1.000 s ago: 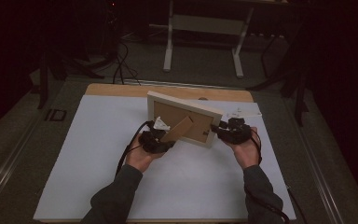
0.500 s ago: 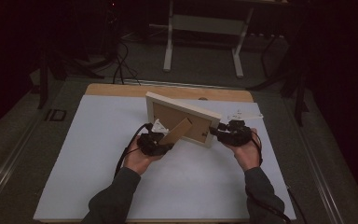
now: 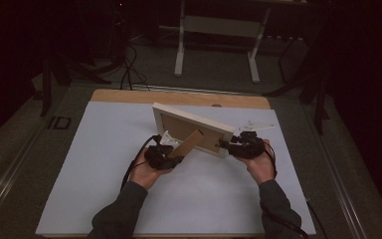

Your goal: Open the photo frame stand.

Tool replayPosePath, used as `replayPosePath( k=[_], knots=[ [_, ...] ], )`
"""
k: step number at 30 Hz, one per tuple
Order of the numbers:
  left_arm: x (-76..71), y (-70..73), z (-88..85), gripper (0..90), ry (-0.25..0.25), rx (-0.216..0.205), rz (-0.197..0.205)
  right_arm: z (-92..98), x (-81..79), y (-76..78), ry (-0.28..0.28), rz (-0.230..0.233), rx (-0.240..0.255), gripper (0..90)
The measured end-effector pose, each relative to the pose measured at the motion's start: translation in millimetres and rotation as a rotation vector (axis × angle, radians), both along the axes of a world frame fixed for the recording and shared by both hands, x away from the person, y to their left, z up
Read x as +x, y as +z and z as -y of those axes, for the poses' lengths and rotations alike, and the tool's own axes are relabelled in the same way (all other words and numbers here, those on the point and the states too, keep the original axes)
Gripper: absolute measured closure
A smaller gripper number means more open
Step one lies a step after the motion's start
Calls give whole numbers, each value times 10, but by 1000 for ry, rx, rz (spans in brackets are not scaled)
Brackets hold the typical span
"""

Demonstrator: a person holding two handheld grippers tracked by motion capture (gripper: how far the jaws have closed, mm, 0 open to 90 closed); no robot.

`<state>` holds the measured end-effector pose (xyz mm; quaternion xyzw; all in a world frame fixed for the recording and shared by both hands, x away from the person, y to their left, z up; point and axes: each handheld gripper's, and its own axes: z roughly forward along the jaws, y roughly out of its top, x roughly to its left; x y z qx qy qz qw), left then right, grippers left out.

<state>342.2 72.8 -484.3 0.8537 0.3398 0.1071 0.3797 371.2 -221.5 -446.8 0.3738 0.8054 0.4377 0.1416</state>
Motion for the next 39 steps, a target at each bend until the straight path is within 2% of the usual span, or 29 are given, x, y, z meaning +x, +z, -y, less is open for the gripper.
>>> replayPosePath(
  k=[22,39],
  knots=[
    [-125,-80,-24,748,-17,-12,-10,-39,-94,-37,23,7,-25,571],
    [-227,-175,-61,758,-8,-19,-5,-82,-183,-65,51,17,-58,547]
  ],
)
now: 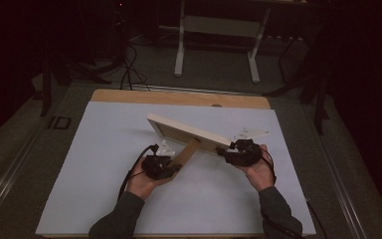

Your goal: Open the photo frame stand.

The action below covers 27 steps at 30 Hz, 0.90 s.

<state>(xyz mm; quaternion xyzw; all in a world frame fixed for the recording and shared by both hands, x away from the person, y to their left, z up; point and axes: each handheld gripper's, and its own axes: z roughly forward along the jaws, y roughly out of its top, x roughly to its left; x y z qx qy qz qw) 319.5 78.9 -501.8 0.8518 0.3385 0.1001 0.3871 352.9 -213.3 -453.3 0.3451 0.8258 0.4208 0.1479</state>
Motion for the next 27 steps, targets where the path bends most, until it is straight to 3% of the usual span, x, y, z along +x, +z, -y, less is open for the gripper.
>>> replayPosePath(
  k=[6,12,15,27],
  knots=[
    [-26,-8,-26,757,8,-9,5,-5,-11,-9,-5,1,5,546],
    [-89,-53,-87,723,27,-45,21,-8,-8,-3,1,0,-3,547],
    [-100,-66,-93,704,16,-1,32,-8,-5,-2,3,0,-4,547],
    [-117,7,-193,612,25,-60,38,-4,-11,-10,-4,1,7,542]
  ],
)
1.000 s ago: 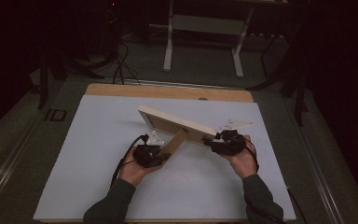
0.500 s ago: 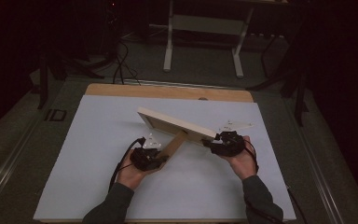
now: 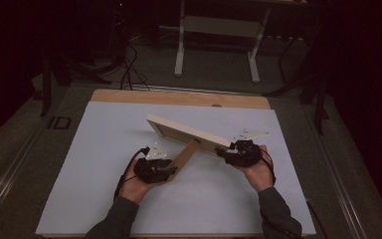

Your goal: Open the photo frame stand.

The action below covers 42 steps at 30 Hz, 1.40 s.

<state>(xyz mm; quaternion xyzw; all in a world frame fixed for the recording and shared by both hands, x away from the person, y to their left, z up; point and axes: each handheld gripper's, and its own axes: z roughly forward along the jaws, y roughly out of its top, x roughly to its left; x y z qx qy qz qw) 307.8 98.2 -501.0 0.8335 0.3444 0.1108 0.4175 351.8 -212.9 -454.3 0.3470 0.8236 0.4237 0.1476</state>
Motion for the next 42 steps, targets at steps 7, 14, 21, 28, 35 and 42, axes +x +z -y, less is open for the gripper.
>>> replayPosePath(
  k=[7,14,21,28,35,42],
  knots=[
    [-5,29,-16,595,5,-14,11,0,7,-4,1,-3,5,539],
    [-14,105,-66,590,18,-44,28,0,8,-8,-1,-8,15,536],
    [-30,182,-120,585,27,-70,49,7,2,-17,-7,-6,25,530],
    [-34,241,-185,567,28,-93,50,34,-9,-55,-8,-14,46,480],
    [-40,260,-196,558,24,-102,50,35,-25,-60,-13,-10,55,448],
    [-51,305,-221,554,27,-114,63,105,-56,-52,-24,-8,66,377]
  ],
)
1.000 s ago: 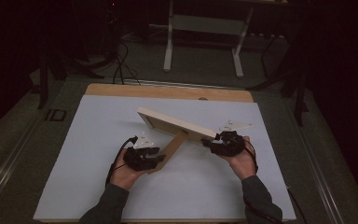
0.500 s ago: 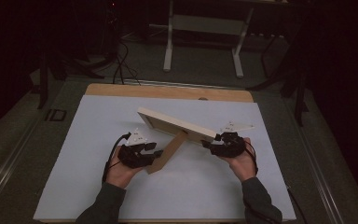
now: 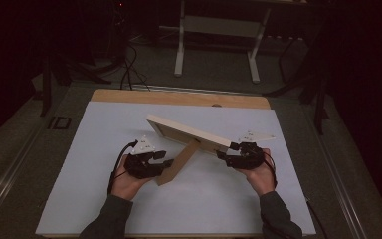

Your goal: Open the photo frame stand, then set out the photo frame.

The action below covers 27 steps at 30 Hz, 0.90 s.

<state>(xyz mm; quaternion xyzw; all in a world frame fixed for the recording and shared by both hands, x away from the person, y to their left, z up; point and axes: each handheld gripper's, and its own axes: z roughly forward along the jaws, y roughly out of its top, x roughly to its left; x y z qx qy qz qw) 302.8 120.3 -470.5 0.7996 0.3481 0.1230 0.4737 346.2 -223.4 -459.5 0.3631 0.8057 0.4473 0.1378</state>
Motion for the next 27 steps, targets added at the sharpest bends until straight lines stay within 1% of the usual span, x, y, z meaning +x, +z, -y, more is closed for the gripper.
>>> replayPosePath(
  k=[5,9,16,21,24,27],
  knots=[
    [5,15,-25,549,8,-9,-3,40,-21,-39,7,-9,0,349],
    [9,23,-35,549,9,-13,-2,55,-50,-78,20,-12,-13,334],
    [17,53,-78,550,25,-35,-5,103,-65,-128,13,-25,-12,330],
    [35,57,-112,550,38,-48,-21,128,-62,-169,8,-31,-24,331],
    [46,71,-140,554,52,-60,-29,150,-61,-196,1,-38,-30,338],
    [43,89,-181,562,79,-81,-33,170,-56,-217,-11,-41,-36,356]
  ],
)
